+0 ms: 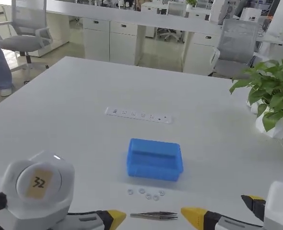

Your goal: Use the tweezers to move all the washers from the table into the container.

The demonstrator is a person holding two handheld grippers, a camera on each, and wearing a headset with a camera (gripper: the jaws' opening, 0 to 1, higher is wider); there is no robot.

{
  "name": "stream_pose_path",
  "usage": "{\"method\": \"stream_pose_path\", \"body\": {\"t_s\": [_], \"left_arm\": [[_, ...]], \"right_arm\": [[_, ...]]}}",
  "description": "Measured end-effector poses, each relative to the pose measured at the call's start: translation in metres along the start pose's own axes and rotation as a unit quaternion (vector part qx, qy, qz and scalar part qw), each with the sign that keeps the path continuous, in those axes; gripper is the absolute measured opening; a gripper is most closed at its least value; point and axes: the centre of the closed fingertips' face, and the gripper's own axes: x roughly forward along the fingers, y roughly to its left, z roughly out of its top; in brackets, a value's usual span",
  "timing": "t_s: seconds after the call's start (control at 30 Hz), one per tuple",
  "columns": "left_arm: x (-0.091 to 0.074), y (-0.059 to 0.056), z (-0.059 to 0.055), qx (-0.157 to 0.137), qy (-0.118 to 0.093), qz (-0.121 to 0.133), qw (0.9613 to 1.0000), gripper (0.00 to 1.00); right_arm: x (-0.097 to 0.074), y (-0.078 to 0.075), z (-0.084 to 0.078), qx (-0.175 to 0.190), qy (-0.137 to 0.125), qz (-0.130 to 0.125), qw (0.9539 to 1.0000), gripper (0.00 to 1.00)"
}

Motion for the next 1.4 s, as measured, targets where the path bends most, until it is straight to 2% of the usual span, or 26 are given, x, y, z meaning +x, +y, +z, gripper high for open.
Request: {"method": "stream_pose_path", "body": {"t_s": [0.33, 0.6, 0.67, 0.77, 0.83, 1.0, 1.07, 1.17, 1.2, 1.23, 1.33, 1.4], "left_arm": [[0.003, 0.0, -0.003, 0.01, 0.008, -0.005, 0.9999, 0.99], [0.007, 0.0, -0.003, 0.012, 0.009, -0.011, 0.9998, 0.99], [0.01, -0.003, -0.005, 0.02, 0.014, -0.021, 0.9995, 0.97], [0.016, -0.01, -0.007, 0.052, 0.021, -0.045, 0.9974, 0.92], [0.02, -0.013, -0.012, 0.07, 0.036, -0.064, 0.9949, 0.84], [0.035, -0.019, -0.015, 0.081, 0.054, -0.102, 0.99, 0.68], [0.041, -0.021, -0.015, 0.095, 0.057, -0.115, 0.9872, 0.6], [0.051, -0.027, -0.019, 0.107, 0.071, -0.141, 0.9817, 0.52], [0.054, -0.028, -0.022, 0.112, 0.079, -0.151, 0.9791, 0.48], [0.058, -0.03, -0.026, 0.126, 0.089, -0.165, 0.9742, 0.44], [0.068, -0.032, -0.032, 0.147, 0.099, -0.176, 0.9683, 0.4], [0.074, -0.032, -0.033, 0.153, 0.102, -0.181, 0.9662, 0.37]], "right_arm": [[0.003, 0.0, -0.003, 0.001, 0.011, -0.001, 0.9999, 0.99], [0.003, 0.001, -0.004, 0.005, 0.01, -0.004, 0.9999, 0.99], [0.003, 0.0, -0.005, 0.005, 0.013, -0.006, 0.9999, 0.99], [0.004, -0.001, -0.007, 0.008, 0.018, -0.007, 0.9998, 0.98], [0.004, -0.001, -0.01, 0.005, 0.024, -0.005, 0.9997, 0.97], [0.006, -0.004, -0.017, 0.01, 0.034, -0.009, 0.9993, 0.97], [0.008, -0.005, -0.021, 0.016, 0.04, -0.01, 0.999, 0.97], [0.009, -0.005, -0.026, 0.017, 0.05, -0.011, 0.9985, 0.96], [0.009, -0.004, -0.028, 0.018, 0.053, -0.011, 0.9984, 0.96], [0.009, -0.004, -0.029, 0.02, 0.056, -0.011, 0.9982, 0.96], [0.01, -0.003, -0.033, 0.02, 0.062, -0.01, 0.9978, 0.96], [0.01, -0.003, -0.036, 0.017, 0.072, -0.01, 0.9972, 0.96]]}}
